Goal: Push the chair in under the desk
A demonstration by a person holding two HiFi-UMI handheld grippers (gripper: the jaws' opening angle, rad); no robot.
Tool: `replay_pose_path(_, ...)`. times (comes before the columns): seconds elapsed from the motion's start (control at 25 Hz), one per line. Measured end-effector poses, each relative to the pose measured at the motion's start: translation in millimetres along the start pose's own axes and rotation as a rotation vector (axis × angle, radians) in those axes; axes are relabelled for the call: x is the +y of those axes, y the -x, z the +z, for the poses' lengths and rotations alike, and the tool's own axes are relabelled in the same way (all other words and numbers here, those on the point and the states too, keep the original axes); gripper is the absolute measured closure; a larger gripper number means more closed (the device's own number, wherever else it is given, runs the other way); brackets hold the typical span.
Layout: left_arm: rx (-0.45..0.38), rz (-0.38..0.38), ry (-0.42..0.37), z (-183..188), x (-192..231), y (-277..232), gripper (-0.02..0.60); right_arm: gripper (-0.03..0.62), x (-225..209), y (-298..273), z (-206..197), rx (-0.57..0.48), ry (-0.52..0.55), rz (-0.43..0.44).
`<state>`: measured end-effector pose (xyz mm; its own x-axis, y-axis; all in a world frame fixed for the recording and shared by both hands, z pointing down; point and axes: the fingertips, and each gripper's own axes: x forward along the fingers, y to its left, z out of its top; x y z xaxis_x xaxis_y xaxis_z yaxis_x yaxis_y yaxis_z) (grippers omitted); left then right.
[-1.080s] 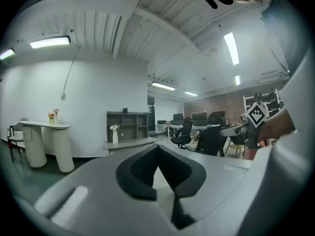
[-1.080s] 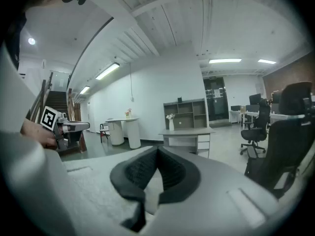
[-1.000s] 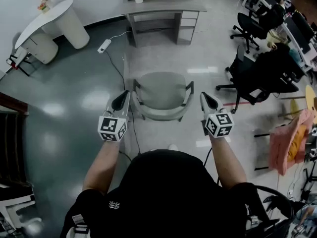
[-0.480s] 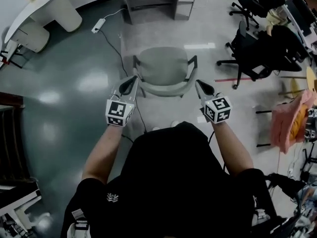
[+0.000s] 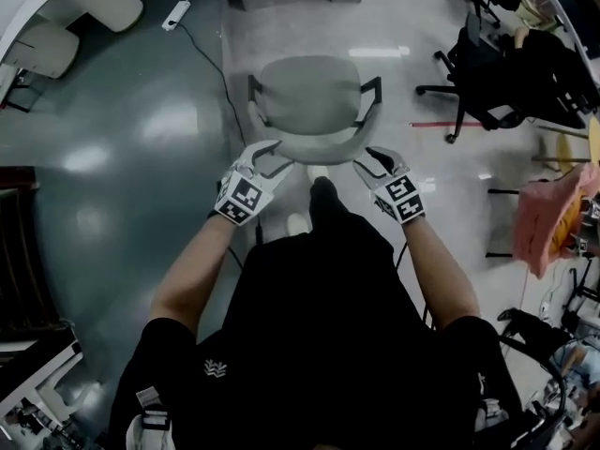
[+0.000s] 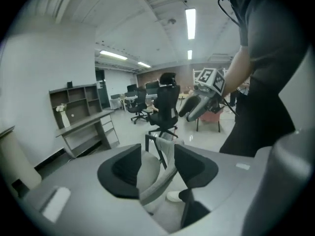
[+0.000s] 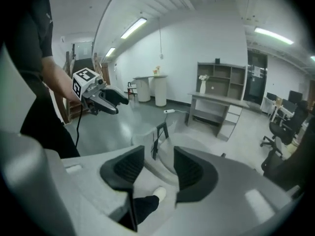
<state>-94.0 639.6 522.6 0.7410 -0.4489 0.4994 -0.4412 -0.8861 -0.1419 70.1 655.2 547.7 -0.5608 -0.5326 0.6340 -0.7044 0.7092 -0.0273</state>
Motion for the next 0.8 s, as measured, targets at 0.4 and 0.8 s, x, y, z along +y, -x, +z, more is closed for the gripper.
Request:
replay_pose_path(0.4, 0.209, -0.196, -0.209, -65.1, -11.3, -65.6, 0.299, 0.258, 5.1, -82.0, -64.0, 0.285, 0.316, 0.210)
replay_pose_path(0.8, 0.341, -0.322, -0.223, -112.9, -26.8, -113.5, 0.282, 0.253, -5.1, -132.8, -109.5, 0.475, 0.612, 0.254)
